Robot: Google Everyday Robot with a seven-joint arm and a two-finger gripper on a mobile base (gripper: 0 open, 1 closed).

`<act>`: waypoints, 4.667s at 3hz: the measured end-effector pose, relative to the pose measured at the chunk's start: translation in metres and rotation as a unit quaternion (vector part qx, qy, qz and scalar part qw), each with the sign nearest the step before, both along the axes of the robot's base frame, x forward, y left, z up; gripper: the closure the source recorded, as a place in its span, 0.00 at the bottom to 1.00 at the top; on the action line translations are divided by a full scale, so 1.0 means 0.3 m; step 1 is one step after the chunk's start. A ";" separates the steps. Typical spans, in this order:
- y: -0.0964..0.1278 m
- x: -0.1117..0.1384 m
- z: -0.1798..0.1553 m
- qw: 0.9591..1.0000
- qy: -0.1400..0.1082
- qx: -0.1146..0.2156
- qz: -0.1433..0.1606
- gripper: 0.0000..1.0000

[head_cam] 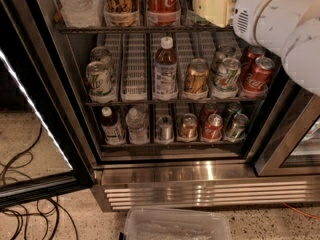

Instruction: Pick green can from top shelf of fridge

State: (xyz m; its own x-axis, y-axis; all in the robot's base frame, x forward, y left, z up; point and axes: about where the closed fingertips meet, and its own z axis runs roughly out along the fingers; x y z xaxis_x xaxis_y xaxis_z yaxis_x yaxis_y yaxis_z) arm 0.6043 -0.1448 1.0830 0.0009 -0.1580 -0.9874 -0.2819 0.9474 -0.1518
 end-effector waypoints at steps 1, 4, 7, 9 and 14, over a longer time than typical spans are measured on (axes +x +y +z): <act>-0.005 0.026 -0.011 1.000 0.000 0.003 0.000 0.23; 0.013 0.088 0.006 1.000 -0.018 0.005 0.007 0.24; 0.122 0.117 0.066 0.999 -0.045 0.013 0.028 0.28; 0.099 0.150 -0.026 0.999 -0.032 0.005 0.015 0.39; 0.200 0.223 -0.031 0.999 -0.050 -0.013 0.003 0.60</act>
Offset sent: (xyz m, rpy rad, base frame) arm 0.0444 0.0490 -0.0188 -0.0003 0.0051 -0.0420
